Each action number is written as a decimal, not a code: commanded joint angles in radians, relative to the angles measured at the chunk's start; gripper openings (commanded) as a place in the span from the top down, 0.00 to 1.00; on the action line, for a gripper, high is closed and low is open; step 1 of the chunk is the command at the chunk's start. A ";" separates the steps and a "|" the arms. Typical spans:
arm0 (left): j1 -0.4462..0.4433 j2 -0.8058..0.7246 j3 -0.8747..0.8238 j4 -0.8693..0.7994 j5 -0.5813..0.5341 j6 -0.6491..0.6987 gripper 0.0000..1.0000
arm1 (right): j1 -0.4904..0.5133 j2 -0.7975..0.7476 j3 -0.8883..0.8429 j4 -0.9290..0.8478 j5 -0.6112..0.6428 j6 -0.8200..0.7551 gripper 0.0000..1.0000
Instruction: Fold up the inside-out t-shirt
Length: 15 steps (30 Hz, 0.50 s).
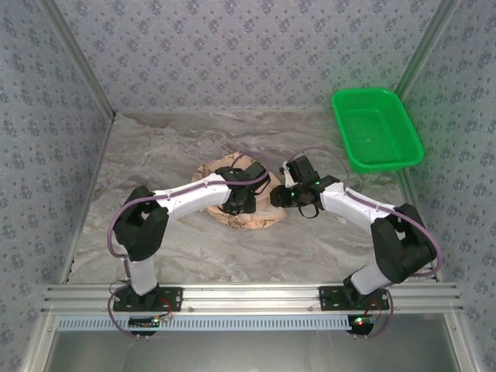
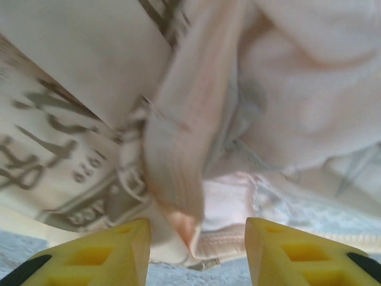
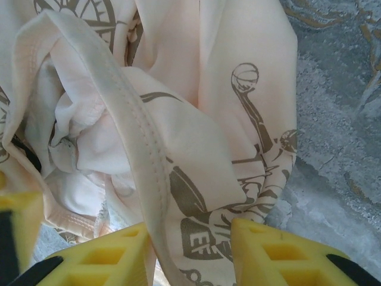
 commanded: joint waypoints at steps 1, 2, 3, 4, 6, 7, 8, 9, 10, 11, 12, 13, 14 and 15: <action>0.002 0.024 0.026 -0.043 -0.071 -0.017 0.56 | -0.007 -0.027 -0.011 0.012 -0.022 0.000 0.62; 0.000 0.034 0.030 -0.035 -0.058 -0.017 0.57 | -0.008 -0.028 -0.012 0.014 -0.023 0.000 0.62; -0.001 0.043 0.036 -0.028 -0.051 -0.012 0.57 | -0.007 -0.027 -0.012 0.013 -0.023 0.000 0.62; -0.004 0.053 0.048 -0.031 -0.051 -0.009 0.58 | -0.009 -0.028 -0.012 0.015 -0.025 0.000 0.63; -0.016 0.075 0.080 -0.046 -0.064 -0.008 0.58 | -0.010 -0.028 -0.012 0.016 -0.025 -0.001 0.64; -0.024 0.087 0.097 -0.060 -0.080 -0.014 0.58 | -0.011 -0.027 -0.011 0.015 -0.024 -0.002 0.64; -0.032 0.098 0.111 -0.074 -0.098 -0.026 0.59 | -0.011 -0.028 -0.013 0.017 -0.023 -0.003 0.64; -0.039 0.106 0.119 -0.081 -0.112 -0.035 0.60 | -0.011 -0.028 -0.014 0.016 -0.025 -0.003 0.65; -0.044 0.115 0.126 -0.091 -0.126 -0.047 0.62 | -0.013 -0.027 -0.015 0.019 -0.025 -0.005 0.65; -0.048 0.122 0.129 -0.095 -0.134 -0.057 0.64 | -0.015 -0.027 -0.016 0.019 -0.027 -0.006 0.65; -0.049 0.129 0.133 -0.095 -0.138 -0.059 0.64 | -0.017 -0.025 -0.017 0.019 -0.030 -0.006 0.65; -0.049 0.133 0.134 -0.098 -0.145 -0.064 0.64 | -0.017 -0.024 -0.018 0.019 -0.031 -0.006 0.65; -0.049 0.139 0.132 -0.103 -0.154 -0.074 0.66 | -0.020 -0.022 -0.018 0.019 -0.033 -0.005 0.65; -0.049 0.143 0.127 -0.105 -0.162 -0.083 0.67 | -0.019 -0.019 -0.018 0.019 -0.035 -0.005 0.66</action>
